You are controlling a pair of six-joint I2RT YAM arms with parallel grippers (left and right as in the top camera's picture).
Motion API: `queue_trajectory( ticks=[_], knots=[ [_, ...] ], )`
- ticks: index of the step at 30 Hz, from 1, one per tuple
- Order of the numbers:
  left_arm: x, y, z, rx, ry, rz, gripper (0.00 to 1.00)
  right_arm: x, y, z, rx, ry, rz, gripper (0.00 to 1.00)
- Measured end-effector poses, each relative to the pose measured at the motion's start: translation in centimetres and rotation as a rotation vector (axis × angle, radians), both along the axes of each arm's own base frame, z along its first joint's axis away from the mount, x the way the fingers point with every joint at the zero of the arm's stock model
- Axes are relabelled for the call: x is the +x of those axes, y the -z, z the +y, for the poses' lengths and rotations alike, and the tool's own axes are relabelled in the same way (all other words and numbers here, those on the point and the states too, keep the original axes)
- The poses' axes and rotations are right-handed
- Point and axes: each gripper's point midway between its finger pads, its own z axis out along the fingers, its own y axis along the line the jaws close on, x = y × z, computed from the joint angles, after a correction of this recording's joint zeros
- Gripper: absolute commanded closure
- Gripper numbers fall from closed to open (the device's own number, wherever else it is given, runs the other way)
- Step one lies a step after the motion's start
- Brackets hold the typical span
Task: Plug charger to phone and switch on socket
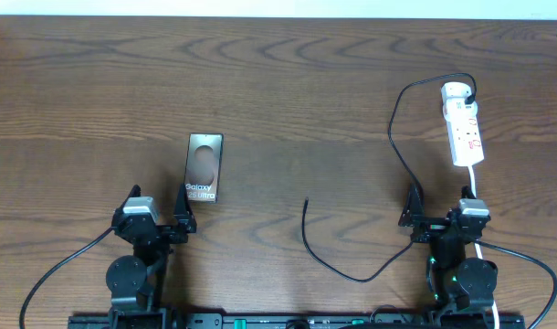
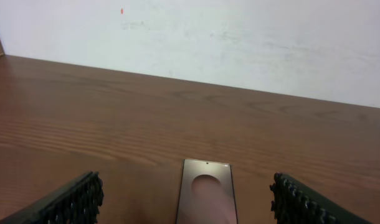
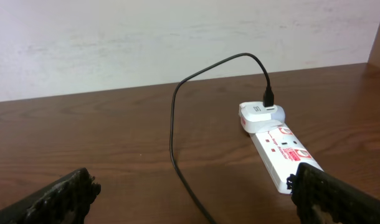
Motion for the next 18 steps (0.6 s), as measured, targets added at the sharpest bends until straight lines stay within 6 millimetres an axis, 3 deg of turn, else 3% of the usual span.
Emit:
queue_trajectory(
  ticks=[7,12,18],
  knots=[
    [-0.1,-0.3,-1.7,-0.009,0.1,-0.012,0.14,0.0,0.0,0.0,0.0,0.0,0.0,0.01],
    [-0.1,0.6,-2.3,-0.023,0.131,0.118,0.14,0.0,0.0,0.0,0.0,0.0,-0.001,0.01],
    [2.2,-3.6,-2.4,-0.018,0.149,0.247,0.14,0.0,0.0,0.0,0.0,0.0,-0.001,0.01]
  ],
)
